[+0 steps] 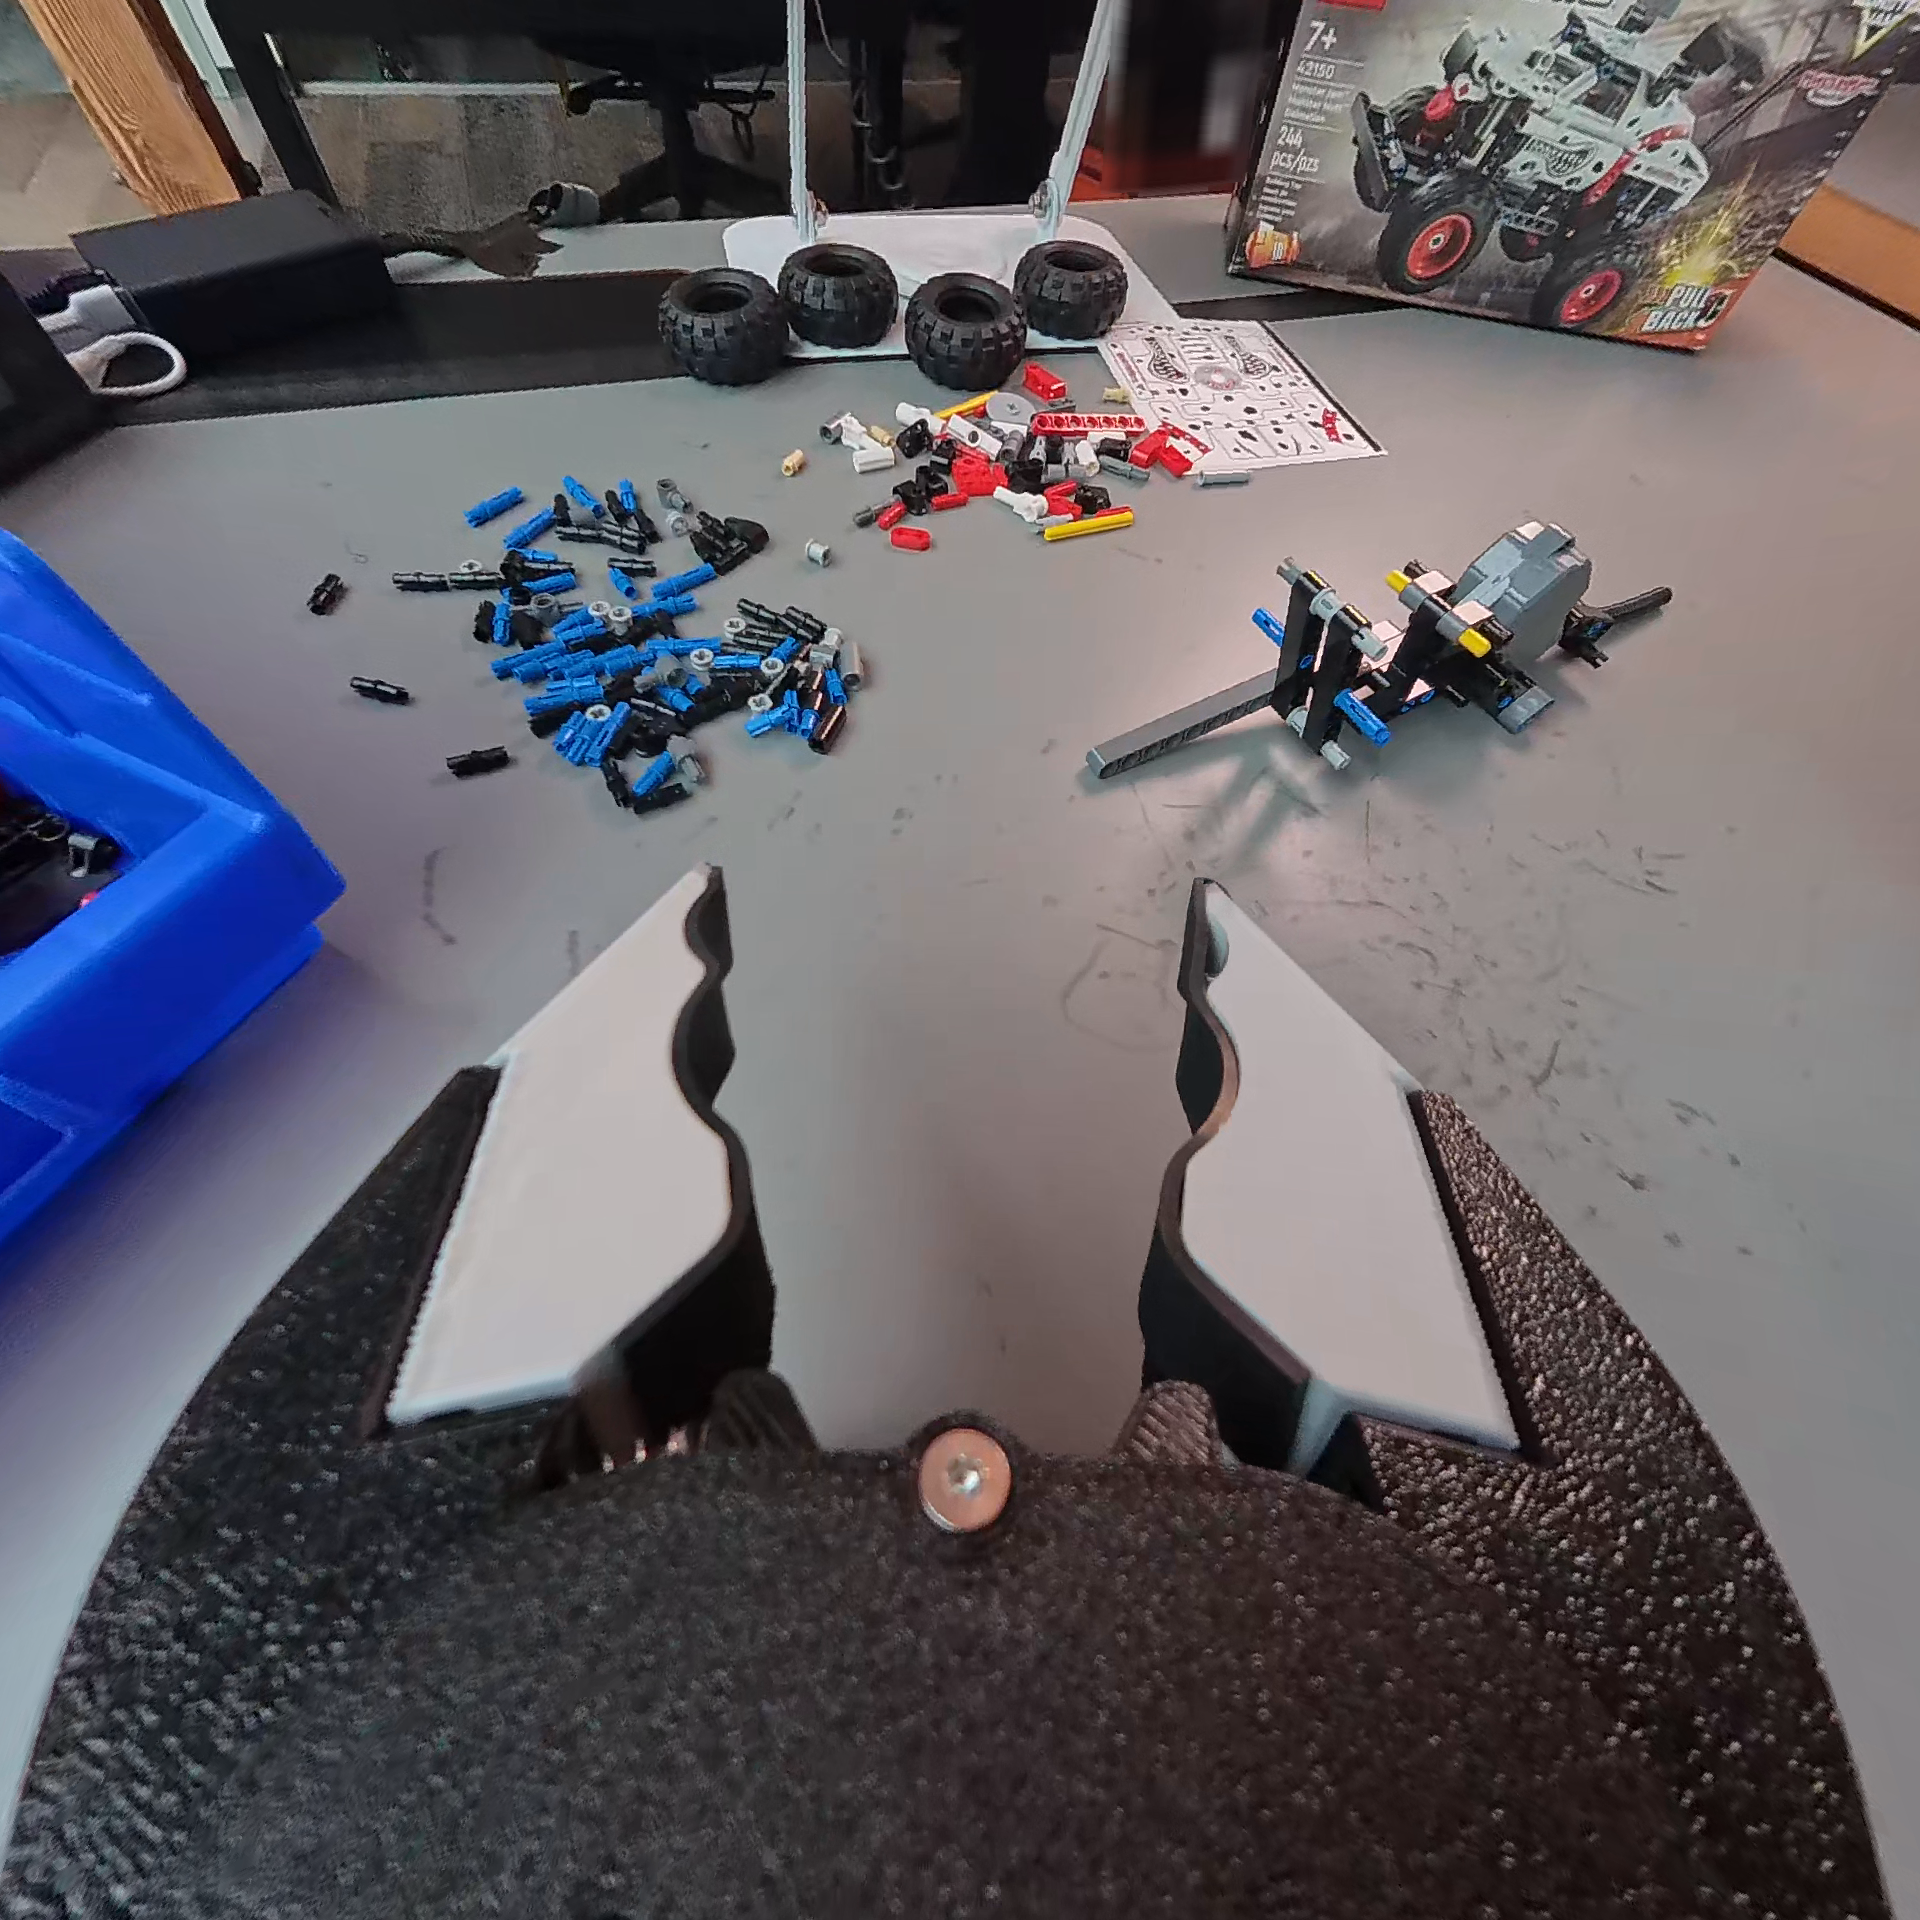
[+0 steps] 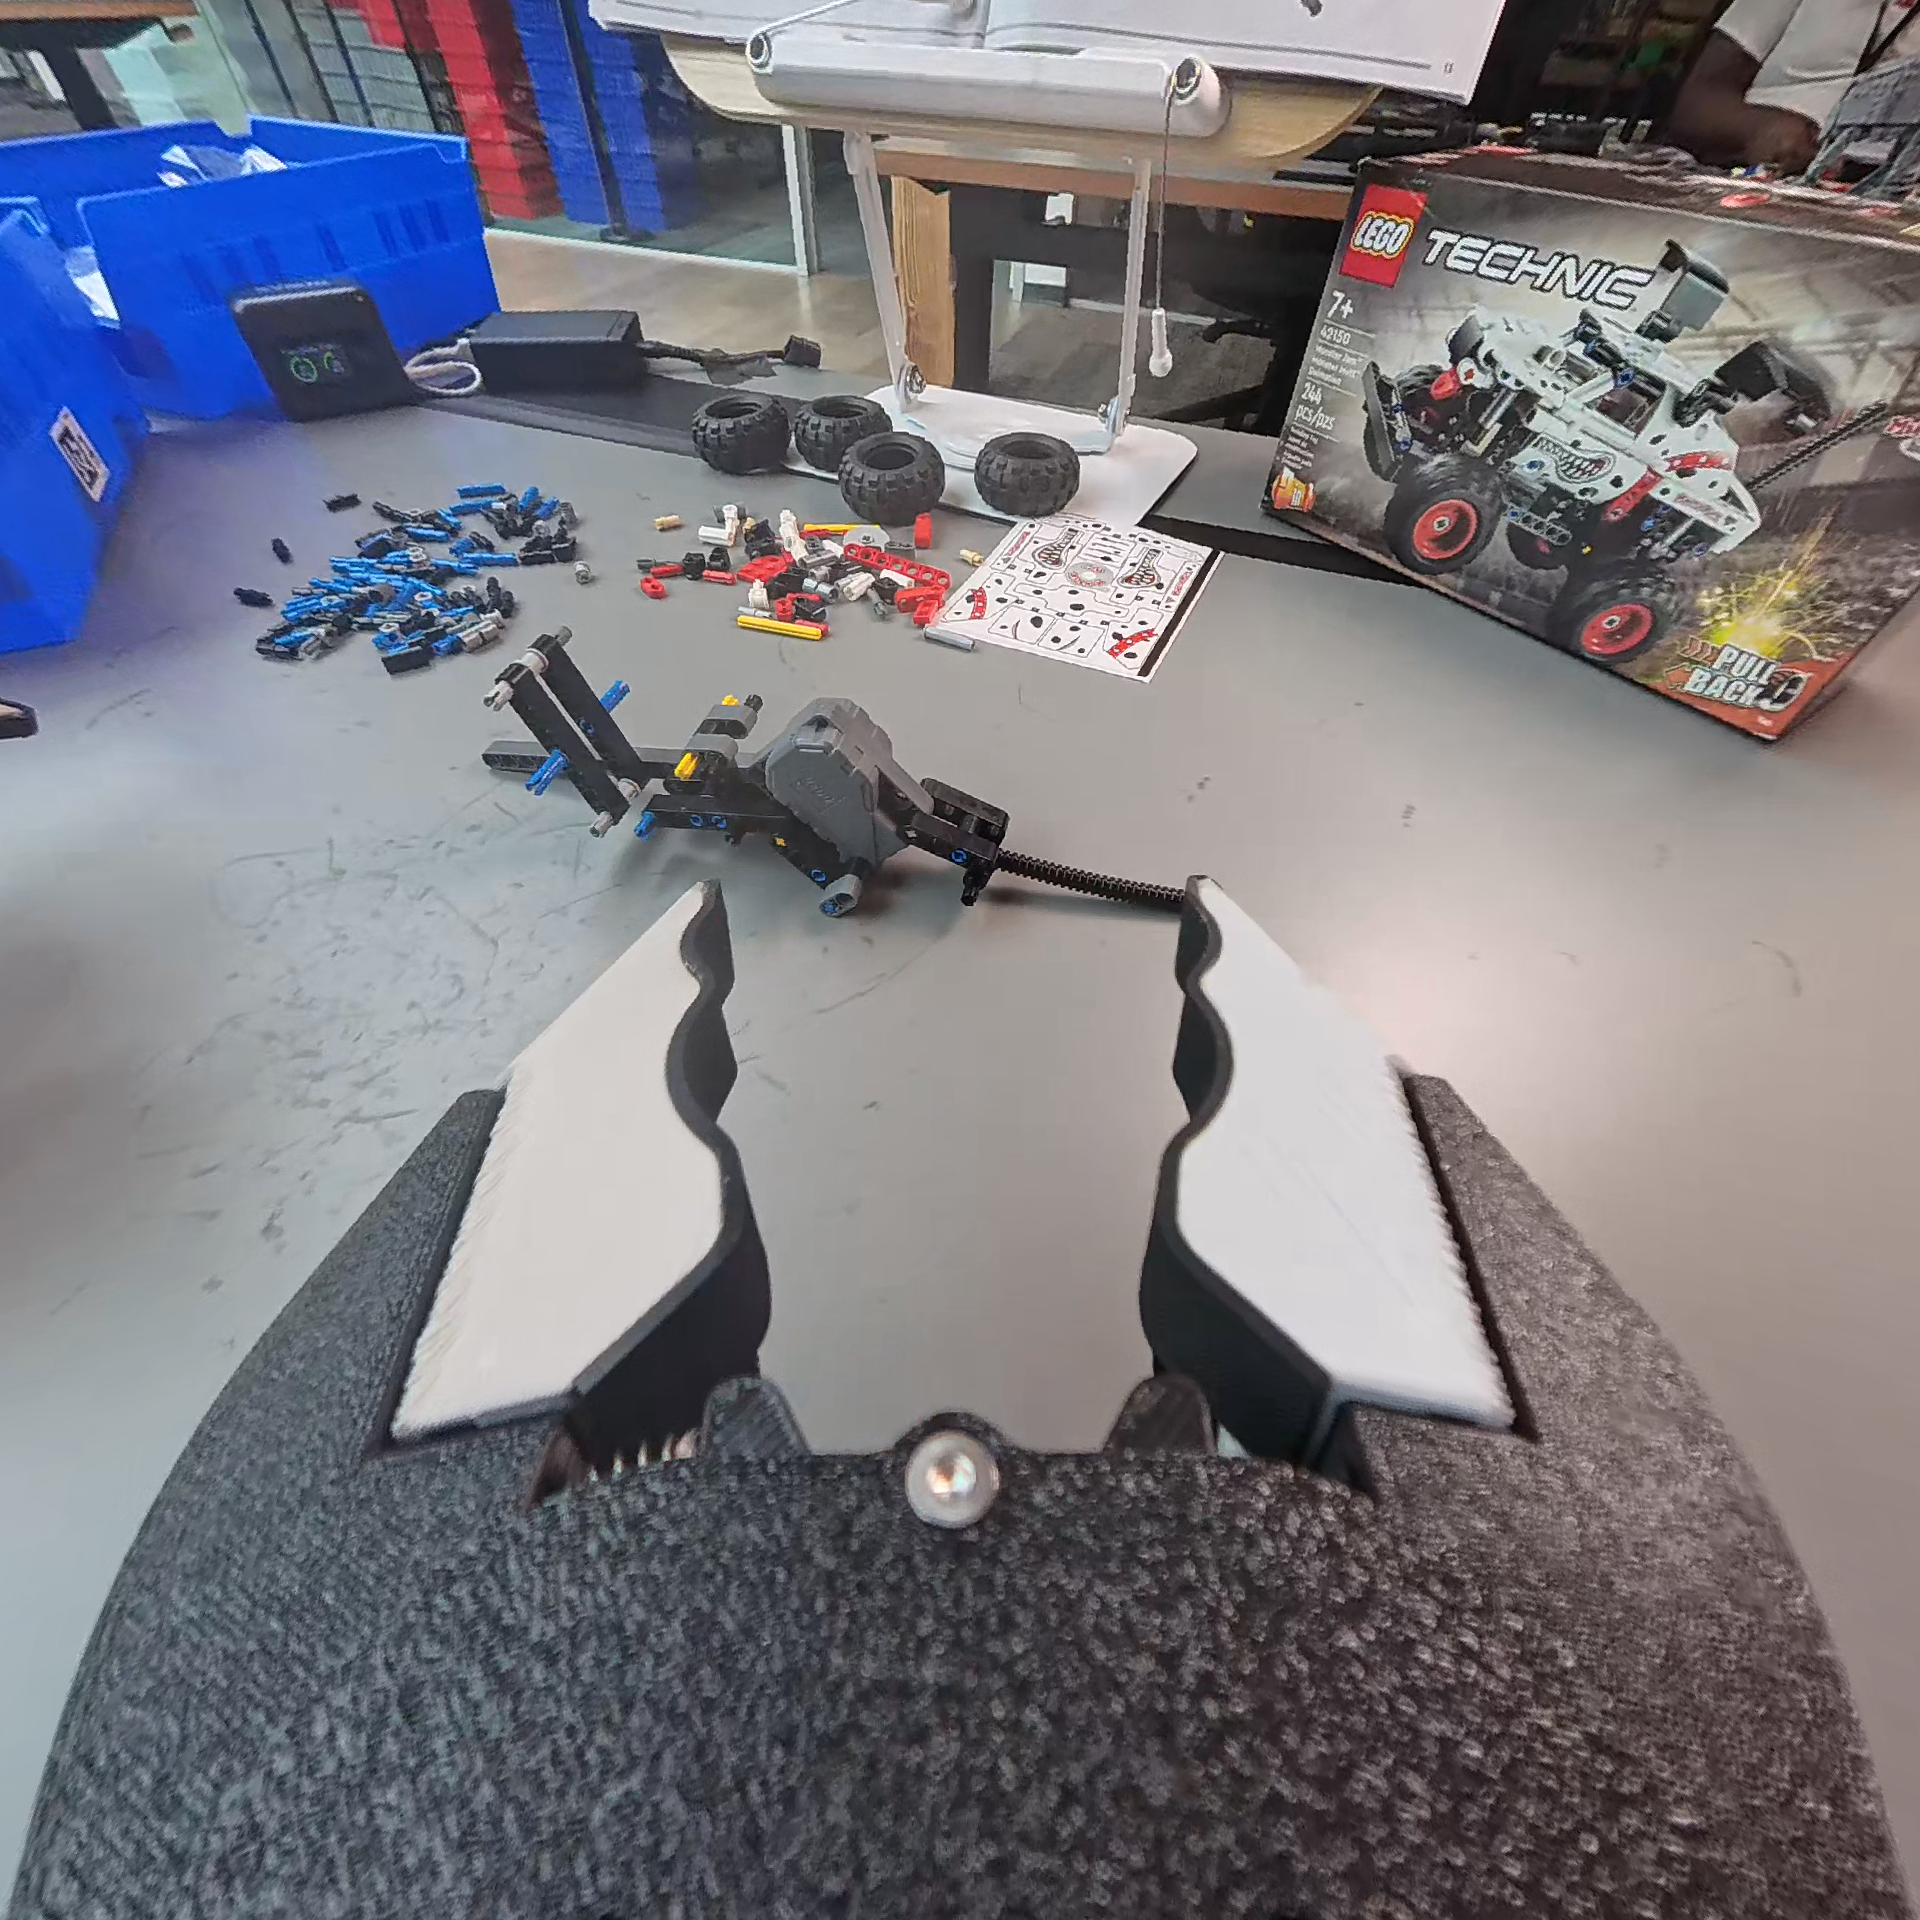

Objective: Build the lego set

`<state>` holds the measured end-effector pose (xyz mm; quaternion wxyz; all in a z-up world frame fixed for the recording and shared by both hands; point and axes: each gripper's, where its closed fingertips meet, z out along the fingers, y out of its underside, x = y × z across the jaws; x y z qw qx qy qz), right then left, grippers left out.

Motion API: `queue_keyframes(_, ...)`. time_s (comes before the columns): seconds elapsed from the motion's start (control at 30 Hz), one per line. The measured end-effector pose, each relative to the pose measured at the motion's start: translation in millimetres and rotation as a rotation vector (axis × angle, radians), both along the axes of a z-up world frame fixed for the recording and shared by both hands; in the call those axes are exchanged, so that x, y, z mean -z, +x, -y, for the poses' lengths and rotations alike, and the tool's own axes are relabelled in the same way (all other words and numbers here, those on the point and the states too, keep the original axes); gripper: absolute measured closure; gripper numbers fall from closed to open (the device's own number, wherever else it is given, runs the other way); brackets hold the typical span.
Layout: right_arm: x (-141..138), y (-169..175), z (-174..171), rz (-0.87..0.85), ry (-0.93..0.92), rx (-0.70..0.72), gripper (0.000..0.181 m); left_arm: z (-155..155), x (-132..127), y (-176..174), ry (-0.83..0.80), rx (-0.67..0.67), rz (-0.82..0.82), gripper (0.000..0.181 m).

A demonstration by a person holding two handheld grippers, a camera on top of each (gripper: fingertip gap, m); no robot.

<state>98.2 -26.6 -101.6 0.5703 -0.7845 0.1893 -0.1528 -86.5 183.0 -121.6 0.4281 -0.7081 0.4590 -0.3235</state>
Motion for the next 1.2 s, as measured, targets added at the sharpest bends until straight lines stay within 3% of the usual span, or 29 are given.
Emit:
queue_keyframes(0.37, 5.2, -14.6, -9.2, 0.062, -0.059, -0.074, 0.095, -2.2, -7.7, -3.2, 0.043, -0.028, 0.035, 0.087)
queue_keyframes(0.6, -7.2, -21.0, -6.2, 0.105, 0.012, -0.099, 0.096, 4.9, -24.6, -8.1, 0.156, -0.026, 0.107, 0.084)
queue_keyframes(0.93, -12.6, -19.7, -3.0, 0.103, 0.053, -0.093, 0.099, 8.3, -17.8, -4.3, 0.182, -0.008, 0.056, 0.071)
queue_keyframes(1.2, -15.3, -22.4, -2.5, 0.149, 0.054, -0.086, 0.099, 6.8, -22.5, -8.2, 0.158, -0.014, 0.099, 0.073)
